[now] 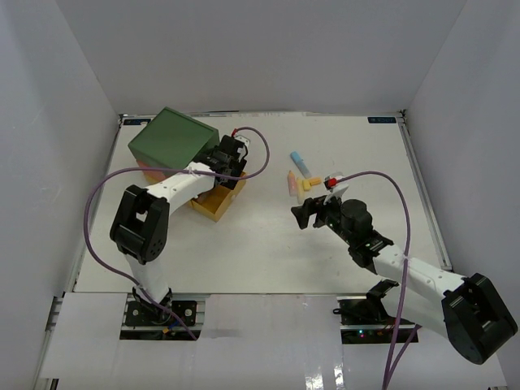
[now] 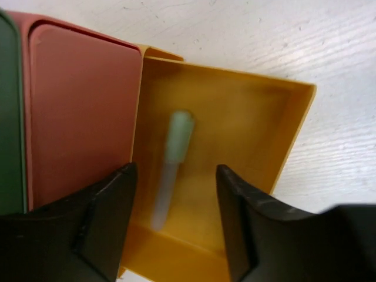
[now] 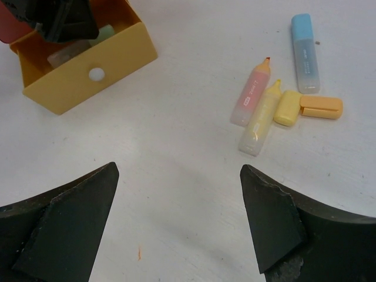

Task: Sort the stationery into containers
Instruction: Place the pen in the drawer, then pick up the pen from the center of the board.

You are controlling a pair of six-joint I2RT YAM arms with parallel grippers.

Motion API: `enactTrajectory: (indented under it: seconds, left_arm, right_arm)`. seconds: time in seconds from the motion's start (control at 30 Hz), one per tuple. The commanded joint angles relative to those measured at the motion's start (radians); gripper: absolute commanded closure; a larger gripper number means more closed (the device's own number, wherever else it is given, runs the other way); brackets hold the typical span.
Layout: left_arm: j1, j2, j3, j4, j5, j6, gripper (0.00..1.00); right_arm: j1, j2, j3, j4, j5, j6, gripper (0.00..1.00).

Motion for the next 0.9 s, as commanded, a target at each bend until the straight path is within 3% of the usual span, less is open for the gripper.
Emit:
enactTrajectory:
  seconds: [0.0,0.17,0.43,0.57,0.77,0.87]
  left_arm:
    - [0.002,-0.037,0.055,-0.01,0.004,0.012,0.29]
    - [0.002,-0.131,0.06,-0.008,0.109,-0.048,0.16]
    - [0.0,-0.332,-0.021,0.073,0.405,-0.151,0.09]
    - [0.0,-0.418,-0.09,0.136,0.529,-0.201,0.07]
    - [0.0,-0.559,-0.219,0.289,0.424,-0.27,0.04]
    - [0.0,-0.625,-0.274,0.349,0.342,-0.289,0.03]
  right_arm:
    - [-0.005,0.018,0.04,-0.051,0.039,-0.056,0.1]
    - [-0.054,0.081,0.155,-0.177,0.035,-0.099,0.1]
    - [-0.206,0.326,0.416,-0.321,0.004,-0.152,0.1]
    - [-0.245,0.493,0.63,-0.412,-0.001,-0.21,0.1]
    - [-0.255,0.785,0.856,-0.547,0.008,-0.277,0.0]
    - [-0.255,0.881,0.963,-0.584,-0.001,-0.285,0.04]
